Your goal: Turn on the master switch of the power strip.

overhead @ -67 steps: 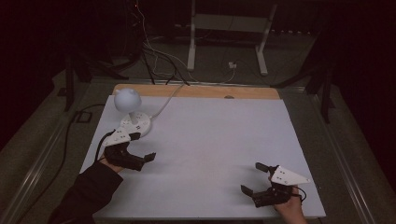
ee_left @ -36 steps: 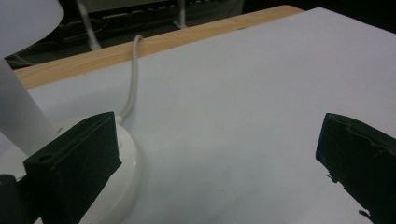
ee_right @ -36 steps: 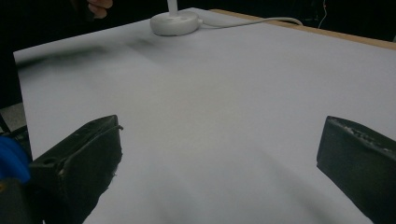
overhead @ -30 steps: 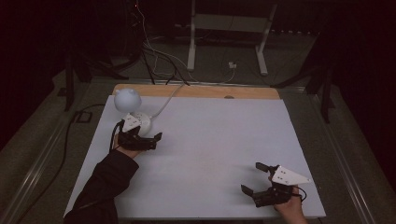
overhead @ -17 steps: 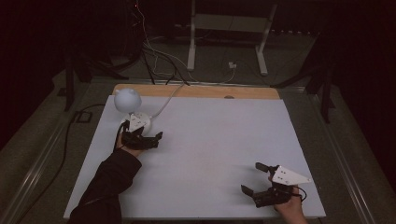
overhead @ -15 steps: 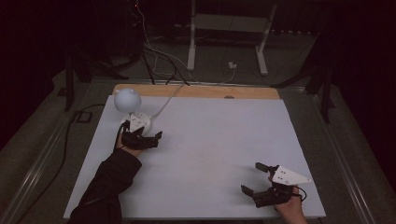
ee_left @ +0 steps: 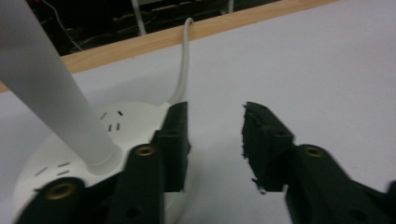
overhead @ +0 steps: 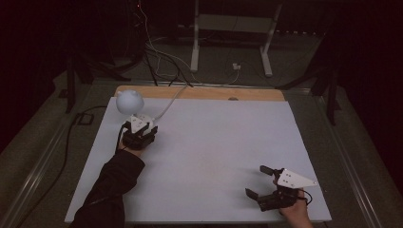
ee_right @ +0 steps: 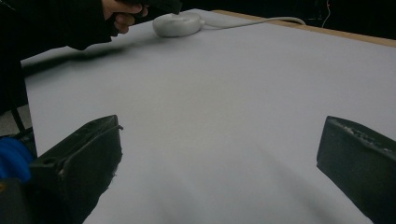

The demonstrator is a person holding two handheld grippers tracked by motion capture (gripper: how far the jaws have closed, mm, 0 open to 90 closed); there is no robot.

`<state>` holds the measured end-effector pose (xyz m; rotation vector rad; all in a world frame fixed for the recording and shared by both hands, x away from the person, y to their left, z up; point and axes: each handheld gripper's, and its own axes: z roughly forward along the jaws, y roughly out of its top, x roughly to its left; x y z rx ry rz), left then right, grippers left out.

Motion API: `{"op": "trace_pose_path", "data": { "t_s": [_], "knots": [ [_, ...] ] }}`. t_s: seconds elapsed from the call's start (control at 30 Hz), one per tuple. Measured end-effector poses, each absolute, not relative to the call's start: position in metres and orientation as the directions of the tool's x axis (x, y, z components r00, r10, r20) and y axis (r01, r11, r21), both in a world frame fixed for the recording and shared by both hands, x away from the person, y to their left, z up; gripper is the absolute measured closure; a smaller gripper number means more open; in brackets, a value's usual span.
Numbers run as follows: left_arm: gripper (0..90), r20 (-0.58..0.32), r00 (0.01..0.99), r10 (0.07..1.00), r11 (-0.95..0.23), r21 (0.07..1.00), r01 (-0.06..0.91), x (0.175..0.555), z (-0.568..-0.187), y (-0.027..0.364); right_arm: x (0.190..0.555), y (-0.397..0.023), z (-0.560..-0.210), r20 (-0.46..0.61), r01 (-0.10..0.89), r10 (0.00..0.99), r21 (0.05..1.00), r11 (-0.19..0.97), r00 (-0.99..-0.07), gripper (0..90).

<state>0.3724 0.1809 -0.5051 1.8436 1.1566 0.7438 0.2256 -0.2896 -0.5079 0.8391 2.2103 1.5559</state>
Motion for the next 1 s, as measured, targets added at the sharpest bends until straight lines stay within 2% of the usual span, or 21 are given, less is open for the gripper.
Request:
{"op": "trace_pose_path", "data": {
  "t_s": [0.5, 0.73, 0.77, 1.0],
  "knots": [
    [90.0, 0.087, 0.349, 0.933, -0.252, 0.85, 0.463, 0.385, -0.508, 0.183, 0.226, -0.29, -0.509, 0.083, 0.286, 0.617, 0.928, 0.238, -0.782, 0.0],
    [90.0, 0.109, 0.328, 0.939, -0.258, 0.852, 0.456, 0.39, -0.511, 0.184, 0.227, -0.29, -0.509, 0.083, 0.288, 0.616, 0.927, 0.24, -0.783, 0.0],
    [90.0, 0.136, 0.314, 0.939, -0.272, 0.854, 0.444, 0.391, -0.512, 0.183, 0.226, -0.29, -0.509, 0.085, 0.289, 0.616, 0.926, 0.24, -0.783, 0.0],
    [90.0, 0.172, 0.297, 0.939, -0.295, 0.848, 0.441, 0.396, -0.516, 0.181, 0.227, -0.29, -0.51, 0.085, 0.291, 0.618, 0.926, 0.241, -0.782, 0.0]
  ]
}}
